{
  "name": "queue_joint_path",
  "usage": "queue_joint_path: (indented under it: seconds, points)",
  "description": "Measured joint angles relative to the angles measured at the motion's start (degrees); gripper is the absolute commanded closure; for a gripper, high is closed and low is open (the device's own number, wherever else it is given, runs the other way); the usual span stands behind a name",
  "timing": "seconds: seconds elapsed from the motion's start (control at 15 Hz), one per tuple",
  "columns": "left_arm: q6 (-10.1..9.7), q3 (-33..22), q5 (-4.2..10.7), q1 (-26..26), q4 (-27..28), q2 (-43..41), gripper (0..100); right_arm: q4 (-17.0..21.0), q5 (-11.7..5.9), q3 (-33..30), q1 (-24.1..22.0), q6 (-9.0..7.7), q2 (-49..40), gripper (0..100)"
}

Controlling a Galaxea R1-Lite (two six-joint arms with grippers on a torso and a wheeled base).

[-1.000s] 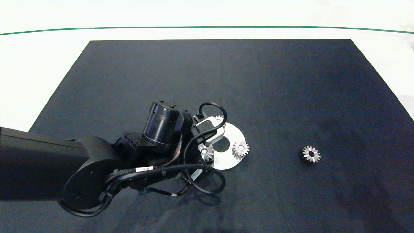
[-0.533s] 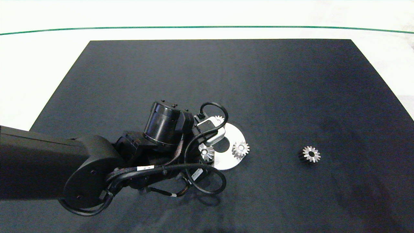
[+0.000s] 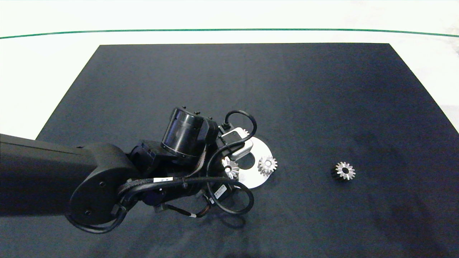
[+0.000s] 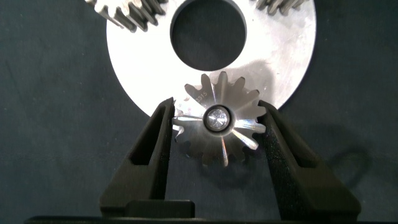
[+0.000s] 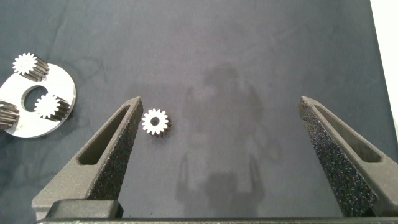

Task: Remove an incorrectly installed larger gear and replace it with the correct smaller gear

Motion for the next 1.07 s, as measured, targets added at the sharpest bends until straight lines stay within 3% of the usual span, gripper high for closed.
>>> queue_joint_path:
  seconds: [0.2, 0.73, 0.8, 1.07]
  points:
    - [0.01, -1.7, -0.01, 0.0, 2.5, -0.8, 72, 0.0, -0.02, 0.0, 0.0, 0.00, 0.0, 0]
    - [-0.27, -1.8, -0.01, -0.9, 2.9, -2.0, 72, 0.0, -0.07, 0.0, 0.0, 0.00, -0.3, 0]
    - [-0.27, -1.7, -0.01, -0.9, 2.9, -2.1, 0, 0.1, -0.09, 0.0, 0.0, 0.00, -0.3, 0]
    - [-0.27, -1.8, 0.05, -0.9, 4.1, -2.2, 0, 0.1, -0.07, 0.0, 0.0, 0.02, -0.3, 0]
